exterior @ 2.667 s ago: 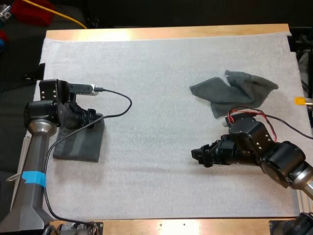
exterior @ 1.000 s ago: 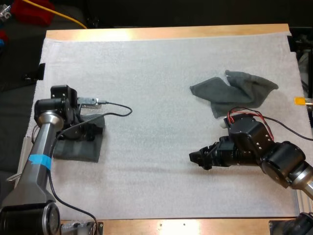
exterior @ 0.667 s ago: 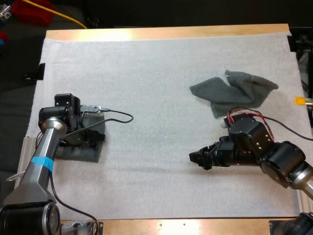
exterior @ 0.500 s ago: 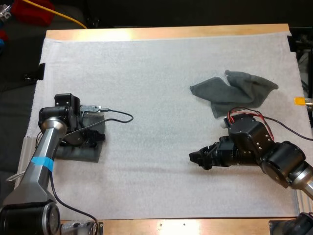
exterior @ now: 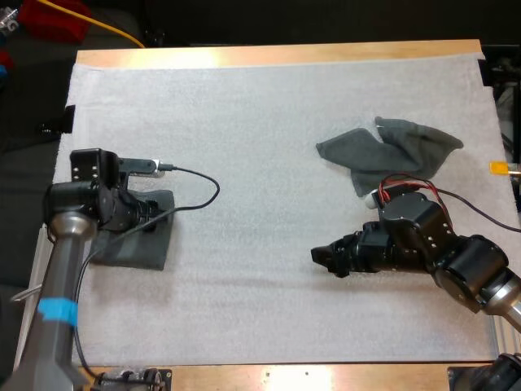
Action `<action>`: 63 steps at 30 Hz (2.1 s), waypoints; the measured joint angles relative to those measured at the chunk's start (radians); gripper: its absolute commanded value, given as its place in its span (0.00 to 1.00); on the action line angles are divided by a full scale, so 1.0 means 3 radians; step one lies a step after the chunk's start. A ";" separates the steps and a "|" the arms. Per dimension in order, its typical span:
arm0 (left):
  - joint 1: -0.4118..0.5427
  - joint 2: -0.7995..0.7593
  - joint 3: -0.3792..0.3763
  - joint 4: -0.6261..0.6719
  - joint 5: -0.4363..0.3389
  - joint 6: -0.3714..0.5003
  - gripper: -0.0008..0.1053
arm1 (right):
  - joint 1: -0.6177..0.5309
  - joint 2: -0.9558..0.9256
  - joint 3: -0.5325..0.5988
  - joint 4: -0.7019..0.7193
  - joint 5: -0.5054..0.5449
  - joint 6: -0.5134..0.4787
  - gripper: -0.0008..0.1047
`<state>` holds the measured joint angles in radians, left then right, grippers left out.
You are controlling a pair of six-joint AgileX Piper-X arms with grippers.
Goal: Pick towel from pile, fold and stack
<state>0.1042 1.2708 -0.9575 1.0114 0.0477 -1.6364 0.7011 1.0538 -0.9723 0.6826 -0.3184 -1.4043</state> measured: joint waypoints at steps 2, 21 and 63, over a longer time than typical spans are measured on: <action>0.0000 -0.0139 0.0001 0.0000 0.0088 -0.0004 0.63 | 0.0000 0.0000 0.0000 -0.0023 0.0110 0.0000 0.68; 0.0000 -0.1217 0.0001 0.0302 0.0325 -0.0036 0.63 | -0.0494 0.0000 0.0000 0.0275 0.0668 -0.0306 0.68; -0.0192 -0.2395 0.0001 0.0470 0.0559 -0.0058 0.63 | -0.2330 -0.1618 0.0000 0.1148 0.0690 -0.1573 0.67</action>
<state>0.0465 0.5524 -0.9572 1.1524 0.2154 -1.6538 0.0022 0.5684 -0.9723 1.0270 -0.1114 -1.8762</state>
